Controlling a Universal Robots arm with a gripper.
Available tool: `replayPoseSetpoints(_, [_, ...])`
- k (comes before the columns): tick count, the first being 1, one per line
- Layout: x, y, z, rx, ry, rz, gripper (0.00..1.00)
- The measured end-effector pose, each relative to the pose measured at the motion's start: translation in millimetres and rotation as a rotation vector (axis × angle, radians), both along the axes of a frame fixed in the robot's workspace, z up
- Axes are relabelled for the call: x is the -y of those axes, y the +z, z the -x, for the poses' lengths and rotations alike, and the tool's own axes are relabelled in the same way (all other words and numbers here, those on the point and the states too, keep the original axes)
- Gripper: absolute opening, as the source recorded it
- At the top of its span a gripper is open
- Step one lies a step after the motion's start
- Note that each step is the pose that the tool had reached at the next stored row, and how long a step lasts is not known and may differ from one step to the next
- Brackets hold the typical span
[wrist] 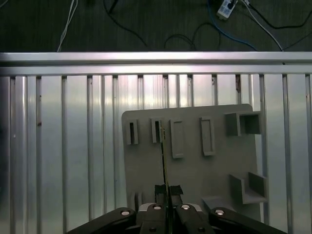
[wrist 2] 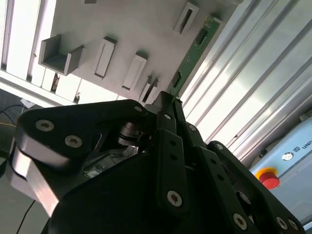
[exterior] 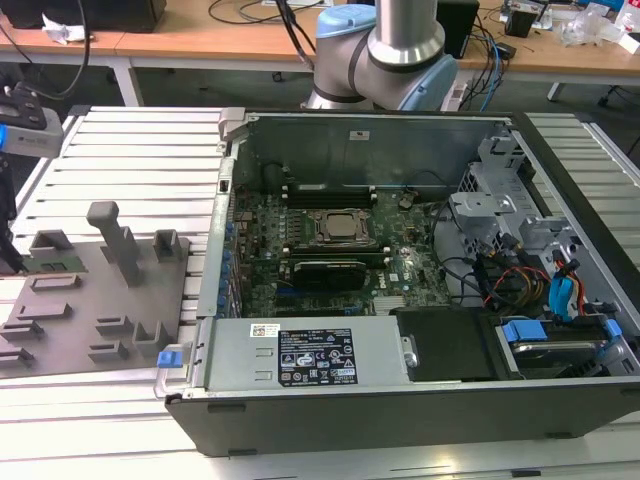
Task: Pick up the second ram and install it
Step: 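Pick up the second ram and move it above second insertion slot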
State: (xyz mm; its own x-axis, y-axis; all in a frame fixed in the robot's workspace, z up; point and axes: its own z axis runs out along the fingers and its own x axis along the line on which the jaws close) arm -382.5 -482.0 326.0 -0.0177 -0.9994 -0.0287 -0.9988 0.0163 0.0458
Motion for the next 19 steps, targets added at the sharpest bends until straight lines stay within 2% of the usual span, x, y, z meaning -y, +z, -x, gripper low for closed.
replayPoseSetpoints(3, [0.0, 3.9, 0.0, 0.0000, 0.000, 0.0000, 0.14])
replayPoseSetpoints(7, [-0.2, 12.7, 0.0, 0.0000, 0.000, 0.0000, 0.14])
replayPoseSetpoints(12, [-0.6, 17.5, 0.0, 0.0002, 0.000, -0.0002, 0.14])
replayPoseSetpoints(16, [-2.0, 17.9, 0.0, -0.0002, 0.000, -0.0076, 0.14])
replayPoseSetpoints(17, [-3.1, 18.7, 0.1, -0.0001, 0.000, -0.0116, 0.14])
replayPoseSetpoints(19, [-4.5, 21.2, 0.0, 0.0001, 0.000, -0.0140, 0.14])
